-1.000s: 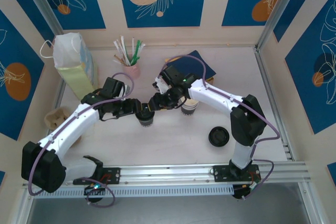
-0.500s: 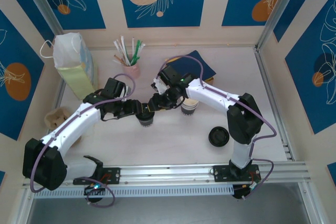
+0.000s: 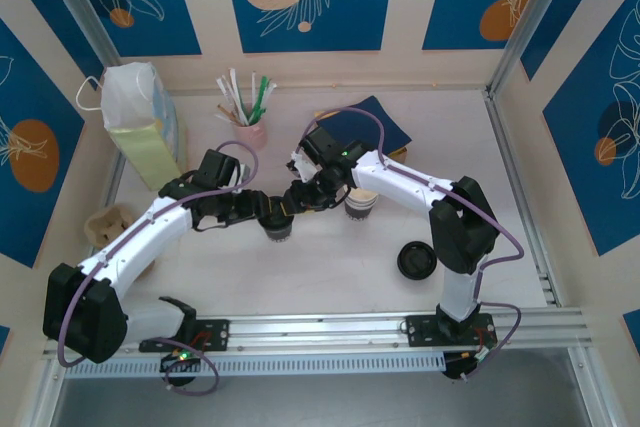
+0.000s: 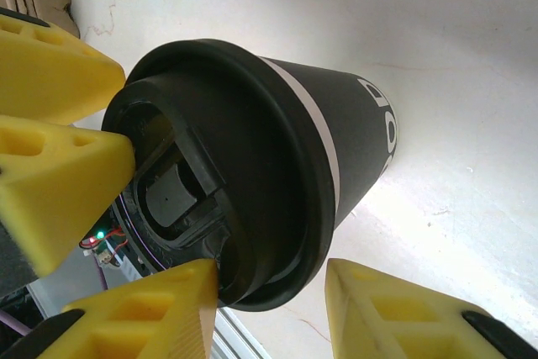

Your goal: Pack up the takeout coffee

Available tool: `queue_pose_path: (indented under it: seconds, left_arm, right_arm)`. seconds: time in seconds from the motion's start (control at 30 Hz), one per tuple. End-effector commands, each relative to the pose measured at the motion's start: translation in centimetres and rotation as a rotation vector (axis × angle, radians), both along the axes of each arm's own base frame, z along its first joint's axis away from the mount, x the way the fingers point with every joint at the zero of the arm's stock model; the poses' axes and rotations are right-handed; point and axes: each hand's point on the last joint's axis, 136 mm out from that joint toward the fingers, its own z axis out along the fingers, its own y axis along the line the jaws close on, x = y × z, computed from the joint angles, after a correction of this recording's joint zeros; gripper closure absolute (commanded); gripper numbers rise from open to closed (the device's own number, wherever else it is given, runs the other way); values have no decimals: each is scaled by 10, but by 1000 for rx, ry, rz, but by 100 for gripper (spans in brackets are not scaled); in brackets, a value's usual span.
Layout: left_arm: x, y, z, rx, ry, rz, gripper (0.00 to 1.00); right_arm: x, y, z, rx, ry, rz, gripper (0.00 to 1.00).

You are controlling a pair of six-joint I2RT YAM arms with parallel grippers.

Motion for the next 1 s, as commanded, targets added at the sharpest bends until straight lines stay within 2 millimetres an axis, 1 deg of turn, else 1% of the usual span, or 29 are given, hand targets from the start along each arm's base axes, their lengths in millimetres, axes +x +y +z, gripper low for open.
queue_pose_path:
  seconds: [0.0,0.5,0.6,0.77,0.87,0.97]
  left_arm:
    - [-6,8,-15,30,37,2,50]
    - [-20,17,-37,62,102,30,54]
    - [-17,15,-30,47,83,32,54]
    - [-6,7,-3,2,27,26,53]
    - [1,-1,10,-34,7,14,52]
    - [8,-7,19,-58,-14,7,52]
  right_arm:
    - [-6,1,-3,-6,18,29,62]
    - [-9,2,-4,-16,14,40,63]
    - [-10,2,-4,-19,12,41,63]
    - [-9,1,-4,-25,3,41,65]
    - [-10,2,-4,-25,3,44,65]
    - [-10,2,-4,-28,0,46,66]
